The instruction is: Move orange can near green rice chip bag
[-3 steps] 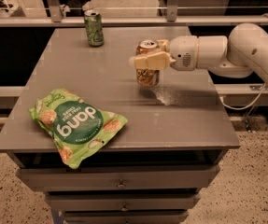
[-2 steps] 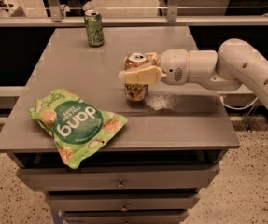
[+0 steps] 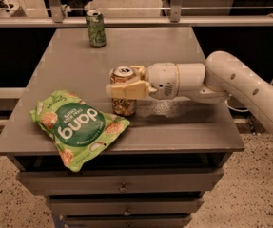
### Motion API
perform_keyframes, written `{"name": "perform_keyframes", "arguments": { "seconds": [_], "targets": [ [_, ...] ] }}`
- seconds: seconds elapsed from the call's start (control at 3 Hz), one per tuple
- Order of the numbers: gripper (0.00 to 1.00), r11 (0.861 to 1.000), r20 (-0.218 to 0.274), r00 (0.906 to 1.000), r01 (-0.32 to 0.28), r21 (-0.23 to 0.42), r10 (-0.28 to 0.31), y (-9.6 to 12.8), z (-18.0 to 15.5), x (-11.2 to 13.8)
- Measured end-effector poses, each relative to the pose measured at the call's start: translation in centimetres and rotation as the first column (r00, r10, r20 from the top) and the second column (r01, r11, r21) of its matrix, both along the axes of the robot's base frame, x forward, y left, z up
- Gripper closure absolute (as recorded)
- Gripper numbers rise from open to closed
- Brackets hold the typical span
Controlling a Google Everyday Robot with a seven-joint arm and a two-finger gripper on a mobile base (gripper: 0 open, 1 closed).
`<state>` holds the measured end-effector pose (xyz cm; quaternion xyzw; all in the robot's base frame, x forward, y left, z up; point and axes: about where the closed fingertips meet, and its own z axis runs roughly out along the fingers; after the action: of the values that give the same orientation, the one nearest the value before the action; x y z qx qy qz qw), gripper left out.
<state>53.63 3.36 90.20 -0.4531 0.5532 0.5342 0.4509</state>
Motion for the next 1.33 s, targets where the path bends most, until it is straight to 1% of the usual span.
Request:
{"name": "perform_keyframes", "arguments": {
  "seconds": [0.33,0.67,1.0,1.33],
  "targets": [
    [0.64,0.999,0.003,0.9994,-0.035,0.025,0.035,0.9,-0.2,-1.0],
    [0.39,0.997,0.014,0.9977,-0.067,0.045,0.067,1.4,-0.2,-1.9],
    [0.15,0.994,0.037,0.9948,-0.097,0.059,0.095,1.4,0.0,-2.4],
    [0.00,0.991,0.070,0.9909,-0.119,0.060,0.115,0.9,0.5,-2.7]
  ]
}}
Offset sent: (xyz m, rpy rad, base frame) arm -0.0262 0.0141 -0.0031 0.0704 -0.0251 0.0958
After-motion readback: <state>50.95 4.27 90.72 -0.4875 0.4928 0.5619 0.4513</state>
